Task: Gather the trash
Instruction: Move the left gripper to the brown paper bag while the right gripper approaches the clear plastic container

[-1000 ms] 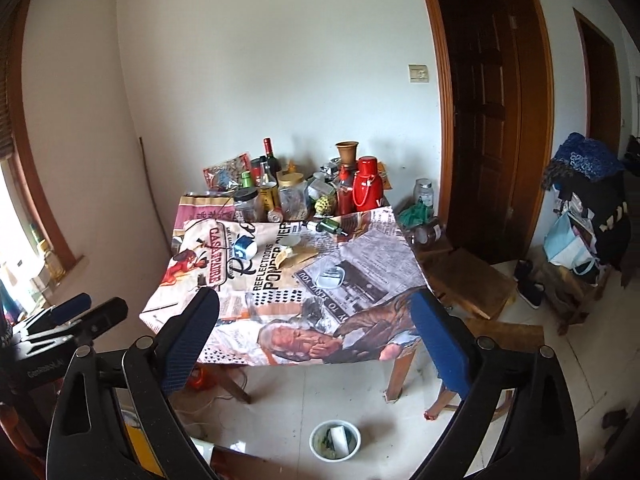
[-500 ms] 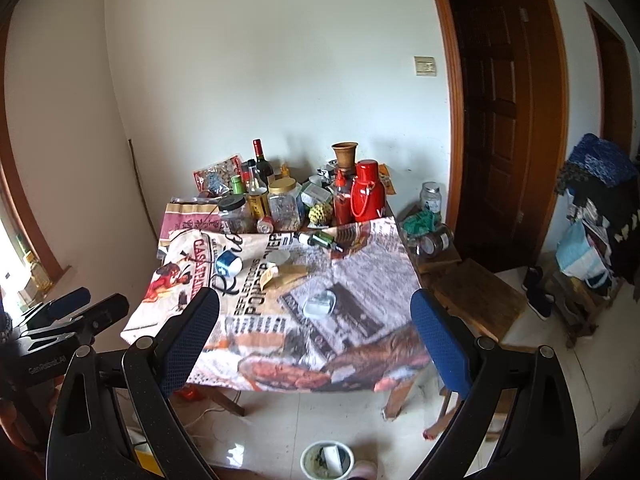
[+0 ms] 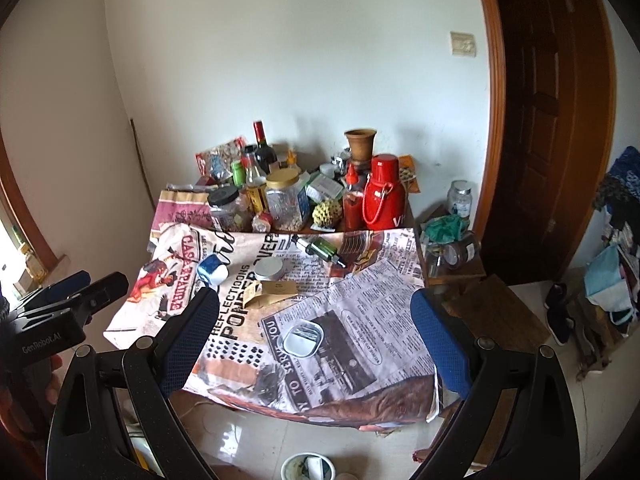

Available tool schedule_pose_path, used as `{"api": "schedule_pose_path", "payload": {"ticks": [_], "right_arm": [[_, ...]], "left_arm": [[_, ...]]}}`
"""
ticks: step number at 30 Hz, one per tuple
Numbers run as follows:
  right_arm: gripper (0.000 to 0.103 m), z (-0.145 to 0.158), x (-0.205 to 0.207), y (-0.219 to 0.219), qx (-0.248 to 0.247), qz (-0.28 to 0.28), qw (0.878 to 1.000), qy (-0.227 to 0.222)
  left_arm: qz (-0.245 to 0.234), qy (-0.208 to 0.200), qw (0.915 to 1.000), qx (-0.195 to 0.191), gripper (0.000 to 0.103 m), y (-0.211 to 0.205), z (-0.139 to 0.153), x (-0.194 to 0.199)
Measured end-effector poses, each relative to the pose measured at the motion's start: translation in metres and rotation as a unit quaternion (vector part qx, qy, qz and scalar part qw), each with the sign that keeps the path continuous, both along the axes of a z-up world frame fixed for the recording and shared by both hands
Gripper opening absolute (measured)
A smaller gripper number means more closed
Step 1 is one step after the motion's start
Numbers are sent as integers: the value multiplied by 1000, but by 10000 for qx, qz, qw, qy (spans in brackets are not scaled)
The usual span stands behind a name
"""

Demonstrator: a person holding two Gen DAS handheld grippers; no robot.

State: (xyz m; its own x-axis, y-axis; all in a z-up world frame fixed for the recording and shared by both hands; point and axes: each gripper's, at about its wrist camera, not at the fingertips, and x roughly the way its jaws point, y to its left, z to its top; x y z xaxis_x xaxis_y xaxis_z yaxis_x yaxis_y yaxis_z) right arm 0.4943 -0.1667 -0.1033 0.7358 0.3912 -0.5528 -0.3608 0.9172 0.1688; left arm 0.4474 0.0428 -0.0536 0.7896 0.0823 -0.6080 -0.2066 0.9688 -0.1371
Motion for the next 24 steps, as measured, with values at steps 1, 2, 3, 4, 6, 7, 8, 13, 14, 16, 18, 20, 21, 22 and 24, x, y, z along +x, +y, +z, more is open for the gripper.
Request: {"api": "schedule_pose_path", "payload": {"ticks": [1, 2, 3, 4, 6, 7, 8, 13, 14, 16, 18, 20, 21, 22, 24], "right_arm": [[95, -4, 8, 1, -20, 19, 10000, 85], [95, -8, 15, 2, -30, 35, 9998, 176], [95, -11, 23, 3, -32, 43, 9997, 248], [95, -16, 31, 5, -31, 50, 9994, 351], [95, -26, 47, 8, -68, 42, 9985, 535], [95, -34, 53, 12, -141, 23, 9978, 641], [95, -38, 60, 12, -184, -6, 9974, 703], [95, -73, 88, 24, -385, -335, 9915, 1199], [95, -80, 92, 27, -410, -419, 9898, 1298], [95, -94, 100, 34, -496, -654, 9855, 1487], [95, -111, 109, 42, -613, -884, 9787, 1751], [95, -126, 115, 48, -625, -1001, 9727, 2000], [95, -135, 118, 52, -615, -1041, 9691, 2150], [95, -144, 121, 55, -603, -1073, 9650, 2317], [94, -161, 127, 60, -573, -1122, 9569, 2615]], "left_arm": [[22, 92, 10000, 2, 95, 1, -4, 7], [38, 202, 9998, 14, 95, 2, -9, 15], [45, 280, 9996, 20, 95, 4, -14, 20], [53, 402, 9992, 17, 95, 8, -21, 28], [88, 562, 9984, 9, 95, 13, -31, 39], [94, 670, 9977, -14, 95, 18, -37, 47], [85, 748, 9972, -34, 95, 22, -42, 53], [-113, 1122, 9936, 59, 95, 50, -65, 89], [-195, 1191, 9927, 79, 95, 56, -70, 97], [-349, 1326, 9905, 107, 95, 65, -80, 112], [-555, 1505, 9868, 197, 95, 74, -93, 132], [-856, 1677, 9817, 292, 95, 81, -109, 151], [-977, 1754, 9791, 336, 95, 82, -117, 159], [-1137, 1877, 9749, 382, 95, 84, -130, 170], [-1351, 2033, 9692, 323, 95, 87, -147, 184]]}}
